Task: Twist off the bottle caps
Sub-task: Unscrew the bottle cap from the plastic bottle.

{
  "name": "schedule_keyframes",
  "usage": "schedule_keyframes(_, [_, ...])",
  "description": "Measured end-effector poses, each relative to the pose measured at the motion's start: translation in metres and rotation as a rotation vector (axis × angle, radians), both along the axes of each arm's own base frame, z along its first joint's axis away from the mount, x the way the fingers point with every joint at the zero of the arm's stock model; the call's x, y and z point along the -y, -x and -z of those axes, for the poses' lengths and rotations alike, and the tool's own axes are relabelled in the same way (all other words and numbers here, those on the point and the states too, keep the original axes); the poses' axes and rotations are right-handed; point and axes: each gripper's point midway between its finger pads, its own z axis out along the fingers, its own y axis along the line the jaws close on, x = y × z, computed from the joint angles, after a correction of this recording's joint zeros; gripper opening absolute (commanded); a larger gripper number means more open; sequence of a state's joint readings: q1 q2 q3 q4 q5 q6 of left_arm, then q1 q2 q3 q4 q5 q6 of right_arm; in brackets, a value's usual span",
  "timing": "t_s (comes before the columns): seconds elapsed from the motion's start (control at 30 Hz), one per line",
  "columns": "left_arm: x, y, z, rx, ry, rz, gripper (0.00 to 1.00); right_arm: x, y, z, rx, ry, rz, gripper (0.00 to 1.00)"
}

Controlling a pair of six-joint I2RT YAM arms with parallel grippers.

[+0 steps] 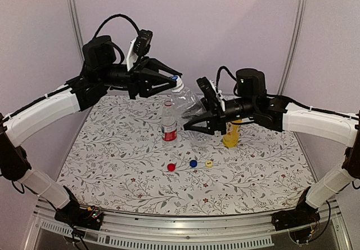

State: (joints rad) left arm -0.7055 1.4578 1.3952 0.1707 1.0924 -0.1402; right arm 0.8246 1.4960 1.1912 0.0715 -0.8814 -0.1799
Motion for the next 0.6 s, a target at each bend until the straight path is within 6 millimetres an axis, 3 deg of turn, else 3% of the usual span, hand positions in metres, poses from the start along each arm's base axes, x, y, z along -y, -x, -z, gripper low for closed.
schedule_keyframes(0.17, [0.003, -0.022, -0.002, -0.037, -0.003, -0.16, 0.22, -0.001, -0.022, -0.001, 0.02, 0.012, 0.125, 0.37])
schedule_keyframes(0.37, [0.007, -0.061, -0.006, -0.186, -0.004, -0.556, 0.24, 0.004, -0.063, -0.005, 0.061, 0.023, 0.353, 0.37])
schedule_keyframes(0.6, [0.005, -0.086, -0.003, -0.357, -0.005, -0.774, 0.36, 0.008, -0.081, -0.004, 0.064, 0.036, 0.465, 0.37])
